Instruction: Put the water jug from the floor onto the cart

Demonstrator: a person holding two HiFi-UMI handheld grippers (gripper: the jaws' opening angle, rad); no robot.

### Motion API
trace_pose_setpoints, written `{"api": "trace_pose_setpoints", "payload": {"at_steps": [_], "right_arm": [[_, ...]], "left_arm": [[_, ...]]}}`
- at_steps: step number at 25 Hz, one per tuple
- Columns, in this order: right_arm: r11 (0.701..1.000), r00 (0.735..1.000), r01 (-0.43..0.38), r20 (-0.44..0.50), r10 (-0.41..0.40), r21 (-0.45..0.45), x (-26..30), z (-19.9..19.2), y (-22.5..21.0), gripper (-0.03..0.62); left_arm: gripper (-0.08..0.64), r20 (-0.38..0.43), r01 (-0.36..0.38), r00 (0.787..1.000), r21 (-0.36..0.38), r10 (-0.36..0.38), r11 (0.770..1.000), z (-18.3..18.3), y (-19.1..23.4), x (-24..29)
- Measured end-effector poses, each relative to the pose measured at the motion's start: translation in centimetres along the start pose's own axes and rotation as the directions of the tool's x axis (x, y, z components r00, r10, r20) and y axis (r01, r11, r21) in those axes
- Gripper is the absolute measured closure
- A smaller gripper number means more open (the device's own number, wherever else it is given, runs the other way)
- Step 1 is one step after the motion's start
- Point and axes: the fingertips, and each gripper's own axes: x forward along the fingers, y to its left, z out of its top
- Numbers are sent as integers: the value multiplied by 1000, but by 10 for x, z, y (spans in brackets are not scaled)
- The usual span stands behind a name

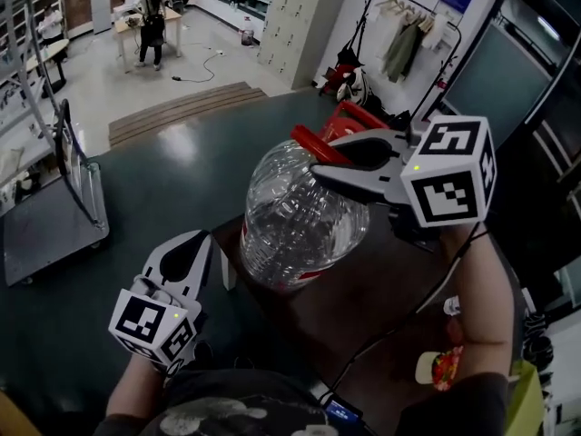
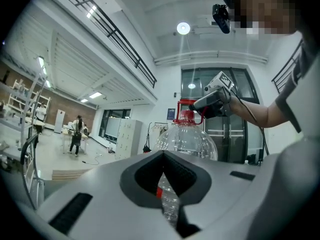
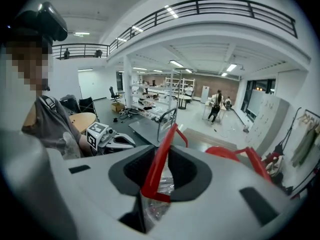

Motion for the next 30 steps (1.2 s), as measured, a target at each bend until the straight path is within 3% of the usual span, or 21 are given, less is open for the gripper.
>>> {"api": "trace_pose_setpoints", "payload": {"at_steps": [6,13,18,23,28,30], "right_arm": [[994,993,-82,85,88,-75,0,25,22,522],[963,955,-225,163,248,-150,49,72,85,523],[933,933,-273,172,316,-233,76,102,118,523],[903,906,-343,162,391,-259,196,154,211,523],[847,861,-440,129,493,-297,218,158,240,523],[830,845,-469,119,521,-303,253,160,266,523]], "left_arm": [[552,9,-145,989,-6,146,989,3,10,-44],[552,37,-290,956,-62,293,955,-13,53,-124],[552,44,-373,924,-107,379,922,-19,81,-162],[552,52,-442,890,-145,453,885,-37,188,-276],[552,41,-536,836,-149,547,831,-23,199,-305],[552,34,-566,817,-140,576,812,-27,220,-331]]}}
